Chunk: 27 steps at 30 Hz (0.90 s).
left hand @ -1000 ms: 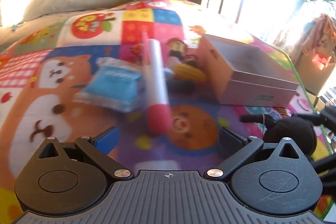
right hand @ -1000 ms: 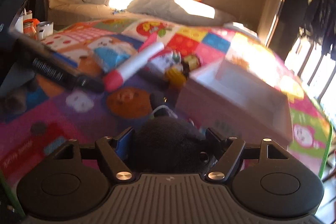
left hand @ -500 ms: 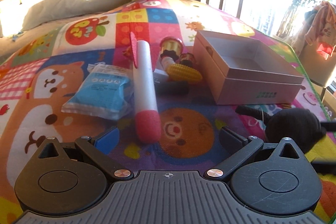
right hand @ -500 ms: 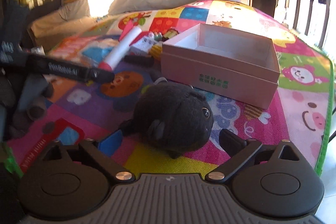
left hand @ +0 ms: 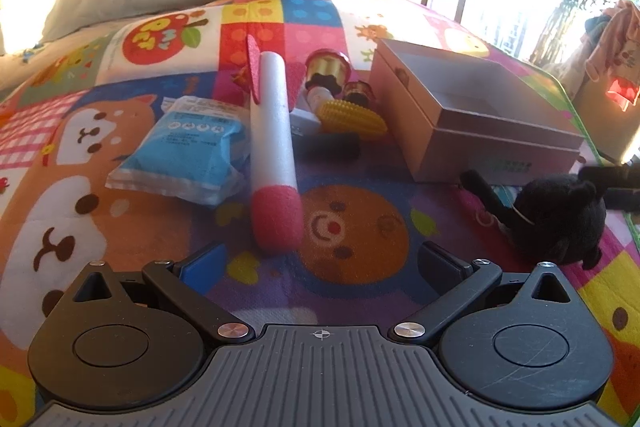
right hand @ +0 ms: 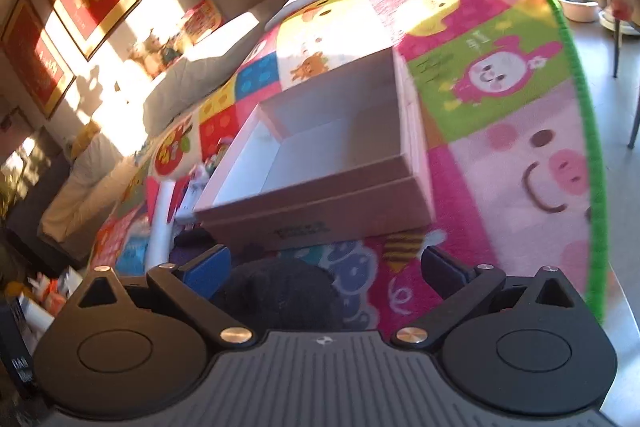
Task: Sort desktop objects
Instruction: 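Carry the black plush toy with the right gripper while the left gripper grasps the white-red foam rocket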
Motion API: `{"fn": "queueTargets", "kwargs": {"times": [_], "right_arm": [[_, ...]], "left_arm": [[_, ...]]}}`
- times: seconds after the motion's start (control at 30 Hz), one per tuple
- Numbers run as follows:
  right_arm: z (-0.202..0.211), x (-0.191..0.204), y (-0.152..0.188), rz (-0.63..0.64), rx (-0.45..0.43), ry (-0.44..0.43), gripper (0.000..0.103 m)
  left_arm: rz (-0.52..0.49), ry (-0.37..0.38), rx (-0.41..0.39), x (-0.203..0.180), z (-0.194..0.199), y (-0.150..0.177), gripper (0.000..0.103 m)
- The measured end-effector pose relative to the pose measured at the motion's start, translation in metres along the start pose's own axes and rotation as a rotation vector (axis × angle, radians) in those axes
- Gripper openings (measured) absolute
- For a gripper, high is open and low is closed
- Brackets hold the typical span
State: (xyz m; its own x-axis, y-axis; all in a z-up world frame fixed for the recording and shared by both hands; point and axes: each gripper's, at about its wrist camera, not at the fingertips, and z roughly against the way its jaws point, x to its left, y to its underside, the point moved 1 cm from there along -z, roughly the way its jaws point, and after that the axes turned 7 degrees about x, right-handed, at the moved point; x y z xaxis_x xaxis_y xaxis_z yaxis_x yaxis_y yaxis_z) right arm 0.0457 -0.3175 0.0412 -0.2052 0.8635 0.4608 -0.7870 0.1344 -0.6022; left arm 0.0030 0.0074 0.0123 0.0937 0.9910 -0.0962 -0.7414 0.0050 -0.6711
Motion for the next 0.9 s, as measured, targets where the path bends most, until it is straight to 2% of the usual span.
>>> {"fn": "queueTargets", "kwargs": {"times": [0.03,0.17,0.3,0.33,0.37,0.43,0.5,0.53,0.57,0.67,0.73,0.9], "right_arm": [[-0.005,0.006,0.004,0.026,0.026,-0.009,0.091],[-0.018,0.026,0.019,0.091,0.118,-0.073,0.091],[-0.023,0.059,0.043,0.254,0.152,-0.023,0.089],[-0.024,0.066,0.049,0.308,0.154,0.006,0.089],[-0.024,0.072,0.055,0.351,0.155,0.031,0.089],[-0.021,0.079,0.064,0.410,0.155,0.066,0.089],[-0.017,0.080,0.067,0.424,0.146,0.090,0.089],[-0.014,0.079,0.067,0.423,0.137,0.105,0.089],[-0.011,0.078,0.066,0.424,0.121,0.119,0.089],[-0.002,0.083,0.065,0.462,0.065,0.172,0.094],[0.005,0.089,0.066,0.507,0.021,0.195,0.101],[0.013,0.106,0.064,0.580,-0.061,0.224,0.103]], "left_arm": [[0.006,-0.007,-0.006,0.001,-0.001,-0.004,0.103],[0.006,-0.057,-0.068,0.001,-0.010,-0.029,0.103],[-0.049,-0.121,-0.076,-0.005,-0.032,-0.048,0.103],[-0.074,-0.150,-0.078,-0.007,-0.037,-0.050,0.100],[-0.098,-0.178,-0.081,-0.009,-0.040,-0.051,0.095],[-0.132,-0.206,-0.067,-0.009,-0.046,-0.050,0.064],[-0.125,-0.200,-0.044,-0.004,-0.047,-0.046,0.051],[-0.118,-0.198,-0.040,-0.001,-0.045,-0.043,0.038],[-0.116,-0.194,-0.037,0.001,-0.041,-0.038,0.032],[-0.114,-0.158,-0.037,0.002,-0.021,-0.022,0.032],[-0.125,-0.112,-0.035,-0.003,-0.003,-0.010,0.032],[-0.134,-0.017,0.001,-0.015,0.025,0.018,0.033]]}}
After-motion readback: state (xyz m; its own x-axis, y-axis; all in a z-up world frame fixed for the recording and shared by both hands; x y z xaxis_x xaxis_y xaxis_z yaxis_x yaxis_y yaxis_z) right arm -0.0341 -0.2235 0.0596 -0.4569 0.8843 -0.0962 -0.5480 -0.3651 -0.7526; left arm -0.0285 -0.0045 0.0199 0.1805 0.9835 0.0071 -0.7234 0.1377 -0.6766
